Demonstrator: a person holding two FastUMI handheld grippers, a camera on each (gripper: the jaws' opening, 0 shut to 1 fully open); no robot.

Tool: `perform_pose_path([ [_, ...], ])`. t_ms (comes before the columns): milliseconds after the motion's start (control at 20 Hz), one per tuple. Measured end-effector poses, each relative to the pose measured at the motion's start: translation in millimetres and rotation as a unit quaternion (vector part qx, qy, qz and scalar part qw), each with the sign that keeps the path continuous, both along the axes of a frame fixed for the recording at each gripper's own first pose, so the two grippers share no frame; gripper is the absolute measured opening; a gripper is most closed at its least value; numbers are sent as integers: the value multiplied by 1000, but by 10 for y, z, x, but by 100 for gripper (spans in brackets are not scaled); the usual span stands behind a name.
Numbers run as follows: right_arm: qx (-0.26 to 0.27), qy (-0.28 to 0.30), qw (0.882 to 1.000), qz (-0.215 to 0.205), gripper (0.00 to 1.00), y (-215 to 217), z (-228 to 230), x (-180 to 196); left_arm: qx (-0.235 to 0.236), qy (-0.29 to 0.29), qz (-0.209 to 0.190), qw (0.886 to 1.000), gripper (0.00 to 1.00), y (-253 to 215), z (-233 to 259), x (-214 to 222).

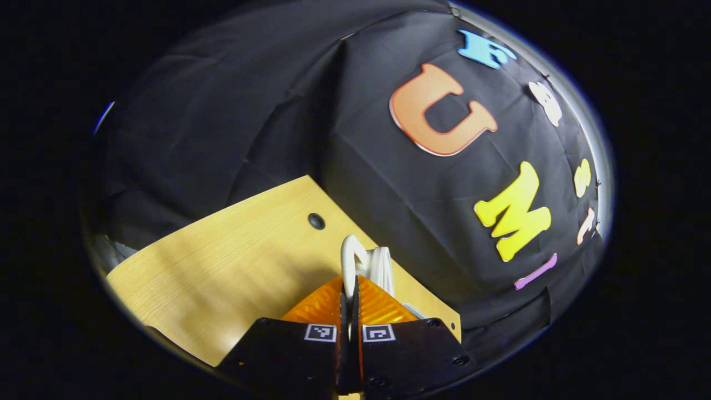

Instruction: First open the suitcase, pack the skin care products into it, and then close the suitcase.

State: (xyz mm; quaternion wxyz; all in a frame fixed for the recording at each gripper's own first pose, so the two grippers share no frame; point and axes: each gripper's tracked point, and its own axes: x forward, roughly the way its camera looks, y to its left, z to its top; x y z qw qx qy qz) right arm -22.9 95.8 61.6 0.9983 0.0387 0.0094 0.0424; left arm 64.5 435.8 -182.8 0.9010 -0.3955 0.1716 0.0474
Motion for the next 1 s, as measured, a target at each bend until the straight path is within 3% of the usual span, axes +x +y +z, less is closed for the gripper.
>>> perform_pose_path([
  [450,3,5,999,37,79,-121,-103,-20,100,-69,-93,988,3,-1256,962,64],
  [800,1,19,999,49,80,-234,-224,-7,133,-79,-160,975,3,-2246,1061,118],
  [1000,2,29,999,46,80,-344,-300,22,128,-71,-198,969,3,-2808,940,111],
])
